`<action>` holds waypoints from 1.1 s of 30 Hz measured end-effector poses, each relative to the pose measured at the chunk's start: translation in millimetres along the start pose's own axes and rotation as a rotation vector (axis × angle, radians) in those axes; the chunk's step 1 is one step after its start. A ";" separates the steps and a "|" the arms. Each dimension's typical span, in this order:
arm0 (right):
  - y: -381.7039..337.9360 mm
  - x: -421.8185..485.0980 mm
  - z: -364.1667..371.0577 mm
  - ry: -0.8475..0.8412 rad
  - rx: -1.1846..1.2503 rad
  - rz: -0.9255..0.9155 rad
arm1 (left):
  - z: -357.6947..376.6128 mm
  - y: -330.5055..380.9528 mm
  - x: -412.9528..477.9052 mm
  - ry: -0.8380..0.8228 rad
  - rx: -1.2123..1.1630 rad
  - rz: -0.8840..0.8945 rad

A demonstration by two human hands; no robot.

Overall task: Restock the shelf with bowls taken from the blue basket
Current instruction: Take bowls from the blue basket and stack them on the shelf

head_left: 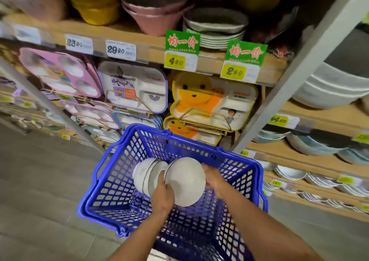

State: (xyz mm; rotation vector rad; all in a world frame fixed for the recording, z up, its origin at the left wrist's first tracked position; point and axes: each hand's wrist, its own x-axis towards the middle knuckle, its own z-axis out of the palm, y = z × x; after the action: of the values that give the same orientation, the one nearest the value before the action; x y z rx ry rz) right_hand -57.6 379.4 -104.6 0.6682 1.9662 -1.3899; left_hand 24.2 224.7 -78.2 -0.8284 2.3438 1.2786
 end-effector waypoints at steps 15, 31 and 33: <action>-99.1 -180.0 -89.5 -0.198 0.610 -0.518 | -89.7 137.2 -95.6 0.095 -0.208 0.448; -103.0 -309.7 -270.4 0.043 0.820 -0.628 | 5.0 300.5 -249.4 -0.062 -1.082 0.737; -98.3 -324.0 -294.4 0.018 0.762 -0.699 | 16.2 317.6 -265.7 -0.101 -1.140 0.717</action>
State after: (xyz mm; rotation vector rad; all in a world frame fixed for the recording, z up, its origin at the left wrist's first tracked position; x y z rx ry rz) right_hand 30.0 613.0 268.3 0.2849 1.7101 -2.6209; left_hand 26.8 459.8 263.0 -0.0808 1.7015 2.9468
